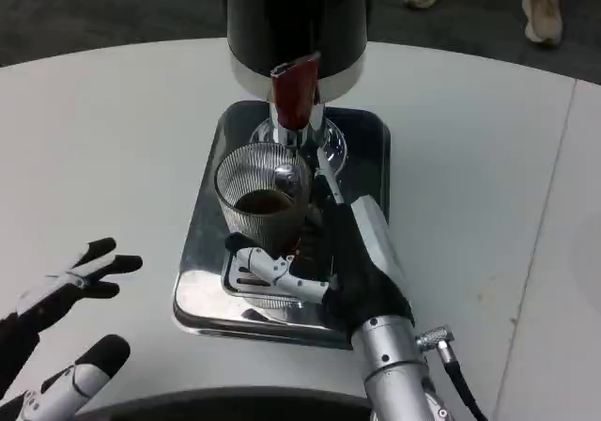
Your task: Grasp the cup under the faucet to collect the drink, then remove the cup.
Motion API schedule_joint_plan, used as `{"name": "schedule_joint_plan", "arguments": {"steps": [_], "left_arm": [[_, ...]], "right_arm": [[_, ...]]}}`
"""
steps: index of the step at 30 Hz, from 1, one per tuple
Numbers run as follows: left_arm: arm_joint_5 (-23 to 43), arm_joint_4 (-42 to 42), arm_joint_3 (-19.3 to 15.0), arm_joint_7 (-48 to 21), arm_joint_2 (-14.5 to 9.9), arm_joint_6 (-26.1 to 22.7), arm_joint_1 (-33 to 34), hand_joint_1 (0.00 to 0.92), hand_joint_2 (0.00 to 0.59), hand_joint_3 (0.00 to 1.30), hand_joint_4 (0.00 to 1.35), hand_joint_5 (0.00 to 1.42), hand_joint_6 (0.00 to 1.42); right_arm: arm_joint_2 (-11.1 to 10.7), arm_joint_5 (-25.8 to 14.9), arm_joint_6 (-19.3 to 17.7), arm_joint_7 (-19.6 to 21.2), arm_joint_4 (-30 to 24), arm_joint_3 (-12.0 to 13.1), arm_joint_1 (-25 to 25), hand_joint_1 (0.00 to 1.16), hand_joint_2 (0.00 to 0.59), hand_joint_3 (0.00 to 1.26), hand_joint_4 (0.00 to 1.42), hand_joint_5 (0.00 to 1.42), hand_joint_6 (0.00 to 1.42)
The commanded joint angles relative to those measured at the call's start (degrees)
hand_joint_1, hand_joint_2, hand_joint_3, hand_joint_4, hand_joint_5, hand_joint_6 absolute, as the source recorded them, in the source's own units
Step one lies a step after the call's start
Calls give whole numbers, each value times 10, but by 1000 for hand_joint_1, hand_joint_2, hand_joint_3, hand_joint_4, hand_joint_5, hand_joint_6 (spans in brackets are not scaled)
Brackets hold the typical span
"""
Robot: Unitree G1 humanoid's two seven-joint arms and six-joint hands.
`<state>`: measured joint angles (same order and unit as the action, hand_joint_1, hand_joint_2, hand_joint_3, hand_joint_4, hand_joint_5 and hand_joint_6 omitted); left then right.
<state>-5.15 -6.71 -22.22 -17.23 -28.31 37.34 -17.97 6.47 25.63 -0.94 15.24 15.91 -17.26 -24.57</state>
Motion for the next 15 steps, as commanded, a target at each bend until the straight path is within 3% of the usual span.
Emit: {"name": "schedule_joint_plan", "arguments": {"steps": [1,8,15], "left_arm": [[-3,0,-1,6,-1,7,-15,0,218,253,32,250,119],[3,-8,-4,11,2,5,-26,0,218,262,35,253,119],[8,-13,-9,14,4,-1,-31,0,220,267,44,254,119]], "right_arm": [[12,-6,15,2,36,0,-10,778,186,0,104,105,227],[27,-33,-2,17,92,10,-38,861,180,52,256,229,281],[38,-56,-14,48,137,22,-68,924,174,298,458,408,399]]}}
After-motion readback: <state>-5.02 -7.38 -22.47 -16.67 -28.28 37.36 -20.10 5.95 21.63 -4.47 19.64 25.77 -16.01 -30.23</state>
